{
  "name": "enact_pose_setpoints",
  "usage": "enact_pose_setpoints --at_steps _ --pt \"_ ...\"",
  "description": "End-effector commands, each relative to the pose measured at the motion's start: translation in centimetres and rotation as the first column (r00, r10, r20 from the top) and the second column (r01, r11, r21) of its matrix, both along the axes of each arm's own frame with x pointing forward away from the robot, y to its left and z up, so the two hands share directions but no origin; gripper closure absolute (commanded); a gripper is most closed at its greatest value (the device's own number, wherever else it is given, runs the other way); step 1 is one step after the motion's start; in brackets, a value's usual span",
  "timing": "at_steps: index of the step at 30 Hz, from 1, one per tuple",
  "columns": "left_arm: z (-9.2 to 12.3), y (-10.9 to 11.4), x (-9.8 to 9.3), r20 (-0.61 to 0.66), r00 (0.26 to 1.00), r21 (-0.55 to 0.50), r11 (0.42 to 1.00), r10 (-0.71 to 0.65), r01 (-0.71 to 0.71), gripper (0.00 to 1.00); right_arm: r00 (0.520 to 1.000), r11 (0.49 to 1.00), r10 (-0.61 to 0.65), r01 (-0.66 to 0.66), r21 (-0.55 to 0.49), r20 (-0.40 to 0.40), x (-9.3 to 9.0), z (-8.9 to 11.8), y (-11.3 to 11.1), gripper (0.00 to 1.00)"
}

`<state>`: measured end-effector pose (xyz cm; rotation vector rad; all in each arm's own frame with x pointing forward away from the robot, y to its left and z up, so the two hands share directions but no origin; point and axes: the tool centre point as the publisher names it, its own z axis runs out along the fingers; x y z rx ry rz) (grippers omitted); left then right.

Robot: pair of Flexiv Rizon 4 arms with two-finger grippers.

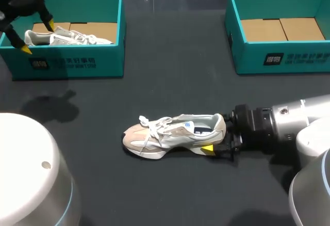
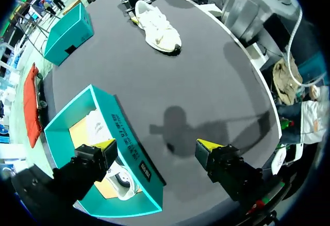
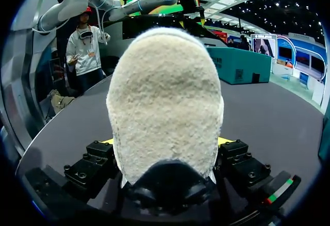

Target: Take the shoe out of the shoebox, open the shoe tongue, remove and reinsert the insole, then place the shoe into the shoebox

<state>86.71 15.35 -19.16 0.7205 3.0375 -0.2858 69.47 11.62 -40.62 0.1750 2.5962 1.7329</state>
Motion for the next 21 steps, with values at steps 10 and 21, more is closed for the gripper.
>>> enact_pose_setpoints --at_steps 10,21 --pt "-1.2 -7.9 -5.9 -0.140 0.831 0.062 0.843 0.538 -0.535 0.00 1.000 1.000 -0.001 0.001 -0.004 0.000 0.0 0.1 0.1 1.00" --pt "-2.9 -12.8 -10.4 -0.160 0.635 0.101 0.653 0.755 -0.751 0.00 1.000 1.000 -0.001 0.001 -0.004 0.000 0.0 0.1 0.1 1.00"
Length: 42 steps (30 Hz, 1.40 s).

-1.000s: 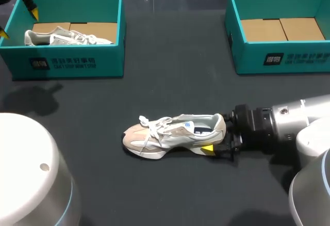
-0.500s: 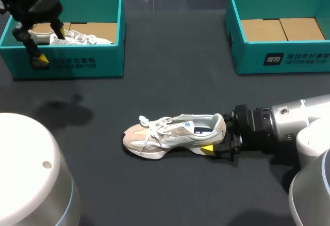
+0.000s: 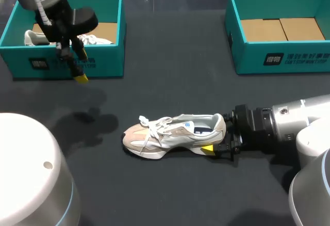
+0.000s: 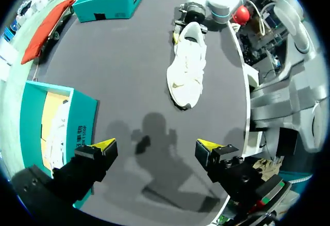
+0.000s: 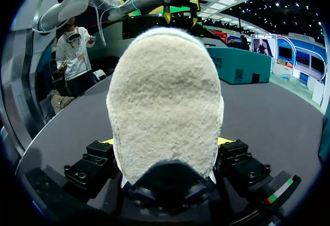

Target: Take the shoe out of the shoebox, open the shoe tongue, remove and reinsert the insole, then place the shoe into the shoebox

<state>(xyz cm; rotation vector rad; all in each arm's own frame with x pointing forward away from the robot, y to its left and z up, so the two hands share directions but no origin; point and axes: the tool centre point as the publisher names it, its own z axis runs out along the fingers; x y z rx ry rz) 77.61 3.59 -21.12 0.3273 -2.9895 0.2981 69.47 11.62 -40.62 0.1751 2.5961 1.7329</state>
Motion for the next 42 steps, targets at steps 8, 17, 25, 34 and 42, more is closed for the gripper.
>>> enact_pose_setpoints --at_steps 8,17,25,34,42 --pt "-1.9 -2.9 -4.1 0.021 0.921 0.050 0.919 0.390 -0.391 0.00 1.000 1.000 -0.001 0.001 -0.004 0.000 0.0 0.1 0.1 1.00" --pt "-2.2 -5.4 -7.6 -0.098 0.863 0.017 0.868 0.496 -0.497 0.00 1.000 1.000 -0.001 0.001 -0.004 0.000 0.0 0.1 0.1 1.00" --pt "-2.0 -8.2 -9.2 -0.153 0.851 0.011 0.862 0.502 -0.506 0.00 1.000 1.000 -0.001 0.001 -0.004 0.000 0.0 0.1 0.1 1.00" --pt "-1.6 -10.6 -10.1 -0.127 0.887 0.003 0.894 0.444 -0.448 0.00 1.000 1.000 -0.001 0.001 -0.004 0.000 0.0 0.1 0.1 1.00" --pt "-1.6 -10.6 -10.1 -0.127 0.887 0.003 0.894 0.444 -0.448 0.00 1.000 1.000 -0.001 0.001 -0.004 0.000 0.0 0.1 0.1 1.00"
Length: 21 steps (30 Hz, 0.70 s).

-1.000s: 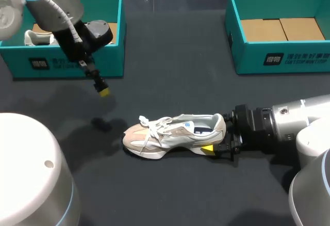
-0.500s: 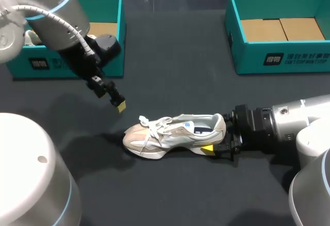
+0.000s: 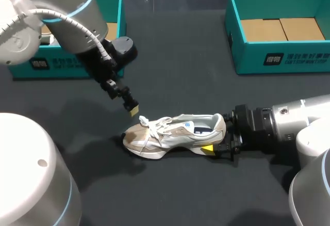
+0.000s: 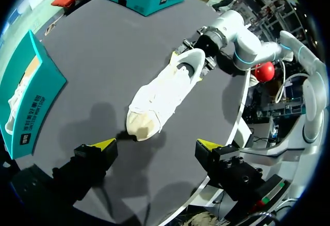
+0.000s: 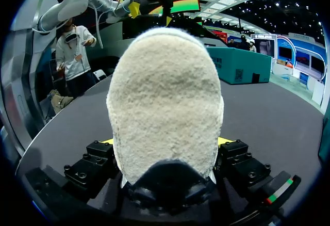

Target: Take the shoe out of the shoebox, open the shoe tongue, remove and reinsert the insole, then place the shoe into the shoebox

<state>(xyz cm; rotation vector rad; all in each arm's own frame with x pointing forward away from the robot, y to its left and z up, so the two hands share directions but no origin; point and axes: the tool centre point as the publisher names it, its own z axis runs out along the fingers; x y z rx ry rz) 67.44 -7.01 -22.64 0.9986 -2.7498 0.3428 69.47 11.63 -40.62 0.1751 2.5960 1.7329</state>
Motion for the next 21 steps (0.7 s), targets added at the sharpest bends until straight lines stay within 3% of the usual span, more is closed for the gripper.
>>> enact_pose_setpoints --at_steps 1,8,10,14,21 --pt "0.0 0.0 0.1 -0.001 1.000 0.000 1.000 -0.001 0.001 0.00 1.000 1.000 -0.001 0.001 -0.004 0.000 0.0 0.1 0.1 1.00" --pt "0.0 0.0 0.1 -0.001 1.000 0.000 1.000 -0.001 0.001 0.00 1.000 1.000 -0.001 0.001 -0.004 0.000 0.0 0.1 0.1 1.00" --pt "0.5 -0.1 0.6 -0.020 0.999 -0.059 0.997 0.048 -0.050 0.00 1.000 1.000 -0.001 0.001 -0.004 0.000 0.0 0.1 0.1 1.00" --pt "1.0 -1.4 -0.3 -0.027 0.974 -0.129 0.966 0.223 -0.225 0.00 1.000 1.000 -0.001 0.001 -0.004 0.000 0.0 0.1 0.1 1.00" --pt "0.7 -3.9 -1.0 -0.097 0.879 -0.057 0.879 0.467 -0.473 0.00 1.000 1.000 -0.001 0.001 -0.004 0.000 0.0 0.1 0.1 1.00"
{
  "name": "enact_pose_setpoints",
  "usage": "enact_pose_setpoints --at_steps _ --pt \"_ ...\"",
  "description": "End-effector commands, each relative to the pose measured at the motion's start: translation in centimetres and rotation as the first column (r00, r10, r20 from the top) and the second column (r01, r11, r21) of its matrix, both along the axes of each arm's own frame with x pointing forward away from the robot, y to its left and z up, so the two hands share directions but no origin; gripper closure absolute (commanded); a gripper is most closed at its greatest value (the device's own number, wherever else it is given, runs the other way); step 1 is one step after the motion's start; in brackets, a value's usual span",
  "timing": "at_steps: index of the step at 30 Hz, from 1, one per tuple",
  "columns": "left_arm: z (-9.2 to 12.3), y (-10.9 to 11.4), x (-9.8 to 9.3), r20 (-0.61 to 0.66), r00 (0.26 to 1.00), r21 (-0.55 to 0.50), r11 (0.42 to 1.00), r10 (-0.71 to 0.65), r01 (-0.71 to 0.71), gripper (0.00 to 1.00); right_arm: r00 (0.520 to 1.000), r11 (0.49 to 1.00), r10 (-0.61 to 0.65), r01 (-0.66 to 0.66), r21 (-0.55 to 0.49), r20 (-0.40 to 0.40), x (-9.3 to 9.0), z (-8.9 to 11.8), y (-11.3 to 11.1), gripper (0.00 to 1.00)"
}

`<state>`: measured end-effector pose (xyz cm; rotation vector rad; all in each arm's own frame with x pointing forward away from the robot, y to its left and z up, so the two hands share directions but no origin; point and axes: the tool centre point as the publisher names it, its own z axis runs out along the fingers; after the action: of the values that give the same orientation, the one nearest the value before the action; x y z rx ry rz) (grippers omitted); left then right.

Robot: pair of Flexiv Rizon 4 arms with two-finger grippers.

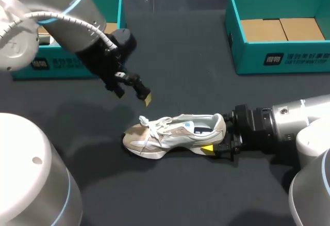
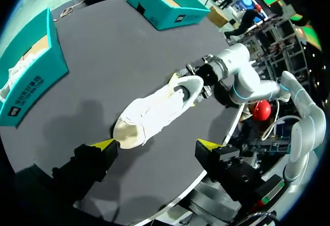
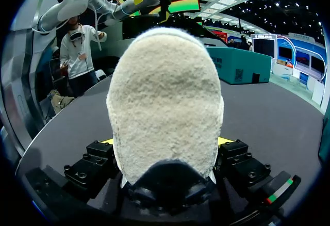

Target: Take the shoe out of the shoebox, open the shoe tongue, remove and reinsert the insole, then place the shoe into the shoebox

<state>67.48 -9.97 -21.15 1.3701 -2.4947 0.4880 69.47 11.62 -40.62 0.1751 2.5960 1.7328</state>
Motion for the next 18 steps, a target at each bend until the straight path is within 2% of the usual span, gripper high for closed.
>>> enact_pose_setpoints --at_steps 1,9,18 --pt "-0.9 -1.2 -1.2 -0.030 0.981 0.039 0.981 0.189 -0.188 0.00 1.000 1.000 -0.001 0.001 -0.004 0.000 0.0 0.1 0.1 1.00" --pt "-2.0 -3.3 -2.8 -0.029 0.970 0.159 0.959 0.242 -0.234 0.00 1.000 1.000 -0.001 0.001 -0.004 0.000 0.0 0.1 0.1 1.00" --pt "-3.3 -5.7 -2.6 0.003 0.949 0.221 0.925 0.315 -0.308 0.00 1.000 1.000 -0.001 0.001 -0.004 0.000 0.0 0.1 0.1 1.00"
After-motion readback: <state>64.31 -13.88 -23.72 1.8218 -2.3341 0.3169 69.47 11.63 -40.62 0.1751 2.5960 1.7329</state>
